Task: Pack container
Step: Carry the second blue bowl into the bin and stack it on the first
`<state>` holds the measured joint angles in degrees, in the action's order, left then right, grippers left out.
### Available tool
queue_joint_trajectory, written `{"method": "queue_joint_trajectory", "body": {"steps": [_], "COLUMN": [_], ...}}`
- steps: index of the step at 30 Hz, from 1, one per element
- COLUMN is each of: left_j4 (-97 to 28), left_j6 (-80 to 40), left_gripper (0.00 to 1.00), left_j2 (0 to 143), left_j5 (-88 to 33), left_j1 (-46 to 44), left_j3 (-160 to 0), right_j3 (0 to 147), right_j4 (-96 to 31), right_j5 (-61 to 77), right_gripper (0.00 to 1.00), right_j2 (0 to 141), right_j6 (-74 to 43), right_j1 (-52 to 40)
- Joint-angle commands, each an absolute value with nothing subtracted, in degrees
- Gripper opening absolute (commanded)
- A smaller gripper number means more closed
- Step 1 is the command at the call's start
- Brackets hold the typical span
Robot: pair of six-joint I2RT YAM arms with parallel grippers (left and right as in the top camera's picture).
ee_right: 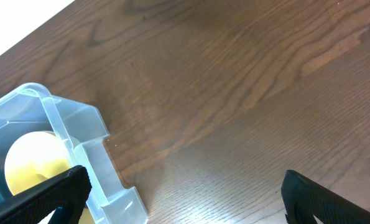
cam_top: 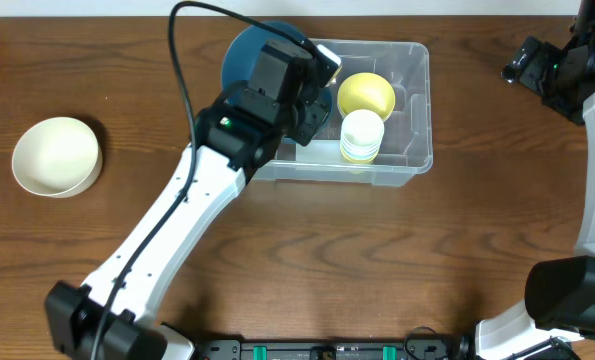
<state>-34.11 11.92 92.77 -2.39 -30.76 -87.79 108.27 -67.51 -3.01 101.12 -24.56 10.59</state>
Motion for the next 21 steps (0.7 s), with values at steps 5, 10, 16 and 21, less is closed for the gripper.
{"method": "queue_joint_trajectory", "body": {"steps": [5, 10, 16, 21], "left_j4": [-31.14, -28.34, -27.31, -25.91], "left_j6": [12.82, 12.84, 12.88, 12.88], "left_gripper": [0.06, 0.06, 0.06, 0.06], "left_j2": [99.33, 103.35, 106.89, 109.16], "left_j5": [-2.2, -2.17, -2.09, -1.91], "left_j1": [-30.63, -30.61, -30.55, -30.55], "left_j3": [-88.31, -88.31, -88.31, -88.31], "right_j3": [109.01, 109.01, 109.01, 109.01], "right_j4": [-67.51, -67.53, -67.53, -67.53], "right_j5": [-3.2, -3.22, -3.2, -3.2], "right_gripper": [0.99, 0.99, 0.99, 0.99], "right_j2": [100.2, 100.2, 100.18, 100.2], "right_j6": [-25.02, -25.02, -25.04, -25.02], "right_j1": [10.83, 10.83, 10.83, 10.83]}}
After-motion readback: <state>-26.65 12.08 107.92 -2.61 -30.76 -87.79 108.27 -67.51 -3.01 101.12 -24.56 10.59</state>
